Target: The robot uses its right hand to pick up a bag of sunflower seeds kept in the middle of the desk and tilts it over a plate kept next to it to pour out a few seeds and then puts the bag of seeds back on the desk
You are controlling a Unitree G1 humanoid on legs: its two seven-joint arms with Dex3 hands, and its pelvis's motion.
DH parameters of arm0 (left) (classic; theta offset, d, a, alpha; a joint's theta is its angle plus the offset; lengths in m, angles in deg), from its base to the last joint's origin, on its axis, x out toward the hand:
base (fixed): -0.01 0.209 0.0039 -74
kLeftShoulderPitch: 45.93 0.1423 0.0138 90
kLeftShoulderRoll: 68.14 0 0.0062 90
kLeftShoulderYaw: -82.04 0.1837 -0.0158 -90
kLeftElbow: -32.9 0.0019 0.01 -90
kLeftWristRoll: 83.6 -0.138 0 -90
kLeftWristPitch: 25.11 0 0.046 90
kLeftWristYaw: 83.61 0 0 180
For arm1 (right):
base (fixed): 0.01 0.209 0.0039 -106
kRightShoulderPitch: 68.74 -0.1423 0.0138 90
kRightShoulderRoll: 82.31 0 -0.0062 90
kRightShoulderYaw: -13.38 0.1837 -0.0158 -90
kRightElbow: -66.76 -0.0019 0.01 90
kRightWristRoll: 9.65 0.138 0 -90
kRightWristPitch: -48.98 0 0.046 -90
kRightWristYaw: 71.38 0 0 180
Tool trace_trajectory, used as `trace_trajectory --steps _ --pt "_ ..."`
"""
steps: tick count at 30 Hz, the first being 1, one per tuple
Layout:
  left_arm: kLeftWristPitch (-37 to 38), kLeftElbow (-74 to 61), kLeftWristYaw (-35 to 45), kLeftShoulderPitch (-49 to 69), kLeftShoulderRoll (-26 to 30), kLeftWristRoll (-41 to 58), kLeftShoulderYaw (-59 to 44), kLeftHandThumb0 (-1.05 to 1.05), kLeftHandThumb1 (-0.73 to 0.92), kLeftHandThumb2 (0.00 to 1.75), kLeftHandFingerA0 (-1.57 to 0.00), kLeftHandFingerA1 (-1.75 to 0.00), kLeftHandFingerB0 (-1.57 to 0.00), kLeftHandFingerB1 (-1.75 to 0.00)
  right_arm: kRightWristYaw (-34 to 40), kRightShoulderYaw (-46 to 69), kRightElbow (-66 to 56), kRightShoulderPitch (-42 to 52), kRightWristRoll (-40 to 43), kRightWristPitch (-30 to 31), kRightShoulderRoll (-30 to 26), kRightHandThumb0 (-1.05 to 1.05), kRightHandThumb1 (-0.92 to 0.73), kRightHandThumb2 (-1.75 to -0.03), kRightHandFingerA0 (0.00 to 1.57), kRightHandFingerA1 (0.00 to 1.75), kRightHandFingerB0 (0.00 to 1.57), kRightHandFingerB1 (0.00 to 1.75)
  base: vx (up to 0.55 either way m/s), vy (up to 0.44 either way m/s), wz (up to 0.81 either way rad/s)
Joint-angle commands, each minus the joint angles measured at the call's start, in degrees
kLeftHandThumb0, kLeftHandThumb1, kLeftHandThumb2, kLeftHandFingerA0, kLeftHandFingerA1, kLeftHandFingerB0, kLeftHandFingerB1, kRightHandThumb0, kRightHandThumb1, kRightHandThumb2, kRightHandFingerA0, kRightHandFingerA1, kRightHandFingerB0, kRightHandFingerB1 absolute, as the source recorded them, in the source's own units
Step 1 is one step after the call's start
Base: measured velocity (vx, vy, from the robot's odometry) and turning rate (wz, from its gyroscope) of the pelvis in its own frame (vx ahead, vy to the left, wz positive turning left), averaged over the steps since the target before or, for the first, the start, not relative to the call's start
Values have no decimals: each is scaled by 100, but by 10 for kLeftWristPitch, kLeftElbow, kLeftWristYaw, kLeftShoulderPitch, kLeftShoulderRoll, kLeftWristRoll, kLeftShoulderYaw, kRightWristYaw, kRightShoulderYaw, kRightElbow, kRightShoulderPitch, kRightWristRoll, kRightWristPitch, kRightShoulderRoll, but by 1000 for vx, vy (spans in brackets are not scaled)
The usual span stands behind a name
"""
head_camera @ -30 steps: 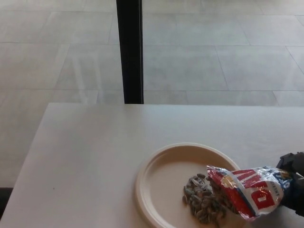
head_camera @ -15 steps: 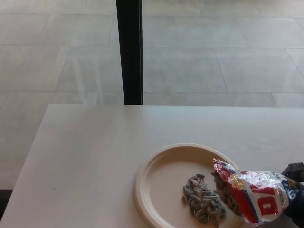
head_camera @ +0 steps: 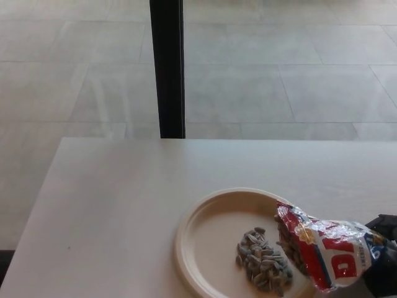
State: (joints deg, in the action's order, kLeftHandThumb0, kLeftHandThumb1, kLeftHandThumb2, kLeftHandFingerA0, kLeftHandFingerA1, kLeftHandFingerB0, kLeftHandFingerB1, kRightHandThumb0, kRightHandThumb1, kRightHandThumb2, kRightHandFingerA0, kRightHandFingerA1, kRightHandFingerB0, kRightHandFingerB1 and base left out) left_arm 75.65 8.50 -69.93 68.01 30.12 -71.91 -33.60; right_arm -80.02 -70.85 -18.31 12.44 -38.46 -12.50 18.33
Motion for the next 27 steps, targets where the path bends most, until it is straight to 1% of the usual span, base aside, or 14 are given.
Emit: trace_trajectory --steps 1,3,4,5,6,7,8,9,10,11,14,15,22,27 --pt "12 16 -1 -4 7 0 1 -46 42 98 -39 -71 -35 -65 140 28 43 40 24 8 77 -35 -65 -73 84 143 73 82 0 0 0" --pt "8 20 0 -7 6 3 -2 -46 43 99 -38 -69 -33 -64 163 39 50 50 35 -21 94 -38 -70 -61 90 115 49 53 0 0 0" --pt "10 22 -1 -7 5 2 -1 -46 43 99 -38 -69 -33 -64 166 40 53 55 36 -31 97 -38 -70 -61 90 115 49 53 0 0 0" --pt "9 26 -3 -9 5 1 -1 -45 43 99 -37 -69 -31 -64 169 41 56 59 38 -32 104 -42 -71 -60 83 103 38 44 0 0 0" --pt "8 28 -3 -10 5 3 -2 -46 43 99 -38 -70 -31 -64 172 41 63 57 37 -26 108 -47 -72 -60 68 96 31 37 0 0 0" --pt "9 22 -1 -7 4 3 -2 -44 43 100 -38 -70 -32 -65 166 36 72 61 35 -30 107 -49 -69 -61 19 54 13 32 0 0 0" --pt "10 6 3 2 0 6 -2 -45 41 99 -39 -71 -33 -65 154 27 86 72 36 -46 102 -46 -46 -90 0 51 0 40 0 0 0" --pt "10 3 1 4 0 6 -2 -42 43 100 -40 -71 -35 -66 150 16 87 79 28 -43 99 -59 -45 -85 0 34 0 22 0 0 0" --pt "12 0 2 7 -2 7 -3 -43 43 100 -40 -72 -34 -66 145 -6 82 86 6 -28 92 -55 -63 -71 0 0 1 19 0 0 0" --pt "9 2 -2 5 -3 8 -5 -43 55 78 -42 -78 -37 -67 145 -12 80 91 7 -31 89 -70 -46 -79 0 21 1 11 0 0 0" --pt "12 22 -7 -6 1 1 -1 -46 54 76 -43 -77 -42 -69 151 -35 82 95 -4 -27 78 -83 -49 -77 0 13 5 0 0 0 0" --pt "13 22 -11 -7 1 -1 1 -46 40 97 -44 -74 -39 -68 151 -36 81 98 1 -31 77 -85 -49 -77 0 13 4 0 0 0 0" --pt "17 22 -2 -5 1 3 0 -47 40 98 -40 -71 -34 -65 151 -90 80 130 -5 -105 31 -83 -48 -77 0 20 2 0 0 0 0" --pt "18 22 -9 -4 -1 -1 4 -45 42 98 -43 -73 -36 -66 150 -125 92 130 -14 -131 -6 -95 -54 -81 0 18 0 0 0 0 0"
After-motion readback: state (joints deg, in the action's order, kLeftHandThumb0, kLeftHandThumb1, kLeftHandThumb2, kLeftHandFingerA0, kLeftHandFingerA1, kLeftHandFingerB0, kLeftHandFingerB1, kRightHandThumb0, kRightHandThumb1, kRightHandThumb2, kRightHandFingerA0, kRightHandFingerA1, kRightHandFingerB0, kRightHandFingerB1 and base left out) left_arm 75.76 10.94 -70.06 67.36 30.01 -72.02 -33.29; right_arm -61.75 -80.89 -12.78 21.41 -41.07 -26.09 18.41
